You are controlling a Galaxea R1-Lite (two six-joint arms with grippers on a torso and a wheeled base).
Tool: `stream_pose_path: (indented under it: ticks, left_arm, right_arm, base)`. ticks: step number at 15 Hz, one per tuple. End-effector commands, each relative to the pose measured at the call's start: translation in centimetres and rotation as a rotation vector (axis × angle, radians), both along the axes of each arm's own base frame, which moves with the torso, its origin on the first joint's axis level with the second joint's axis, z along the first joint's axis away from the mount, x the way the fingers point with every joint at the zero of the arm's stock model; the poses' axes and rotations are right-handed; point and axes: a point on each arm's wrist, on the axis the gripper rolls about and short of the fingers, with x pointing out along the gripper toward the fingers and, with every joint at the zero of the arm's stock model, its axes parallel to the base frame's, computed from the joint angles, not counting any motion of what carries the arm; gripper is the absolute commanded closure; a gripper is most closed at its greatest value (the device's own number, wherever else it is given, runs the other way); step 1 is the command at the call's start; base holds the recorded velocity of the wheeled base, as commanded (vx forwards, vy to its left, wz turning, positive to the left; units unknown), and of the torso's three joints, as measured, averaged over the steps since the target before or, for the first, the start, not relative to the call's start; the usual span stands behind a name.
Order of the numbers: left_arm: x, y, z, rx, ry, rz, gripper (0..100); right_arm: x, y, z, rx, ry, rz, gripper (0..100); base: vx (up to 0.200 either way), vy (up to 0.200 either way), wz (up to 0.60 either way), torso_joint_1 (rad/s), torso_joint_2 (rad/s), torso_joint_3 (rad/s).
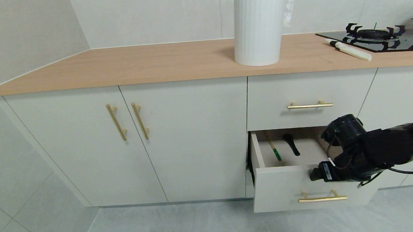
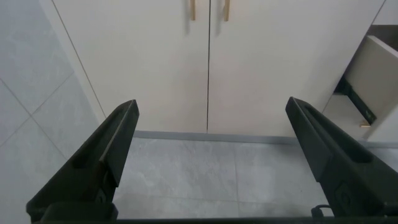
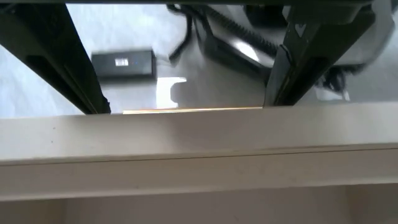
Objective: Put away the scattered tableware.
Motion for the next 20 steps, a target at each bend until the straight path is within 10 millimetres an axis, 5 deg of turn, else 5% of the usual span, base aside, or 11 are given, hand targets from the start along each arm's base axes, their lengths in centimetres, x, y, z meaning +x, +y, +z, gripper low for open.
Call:
stream_pose_path:
  ticks: [1, 9, 20]
  left_arm:
    - [0.0, 0.0, 0.0, 0.0, 0.001, 0.001, 0]
    - [0.0, 0.0, 0.0, 0.0, 0.0, 0.001, 0]
    - [0.0, 0.0, 0.0, 0.0, 0.001, 0.001, 0]
  right_arm:
    - [2.0, 0.2, -0.1, 0.006, -0.03, -0.008, 0]
    - [7.3, 0.7, -1.2, 0.04, -0.185, -0.028, 0]
    - [10.4, 0.2, -3.0, 0.082, -0.524, -0.156, 0]
  base:
    - [0.0, 0.0, 0.0, 0.0, 0.0, 0.0]
    - [0.0, 0.0, 0.0, 0.0, 0.0, 0.0]
    - [0.0, 0.0, 0.0, 0.0, 0.0, 0.0]
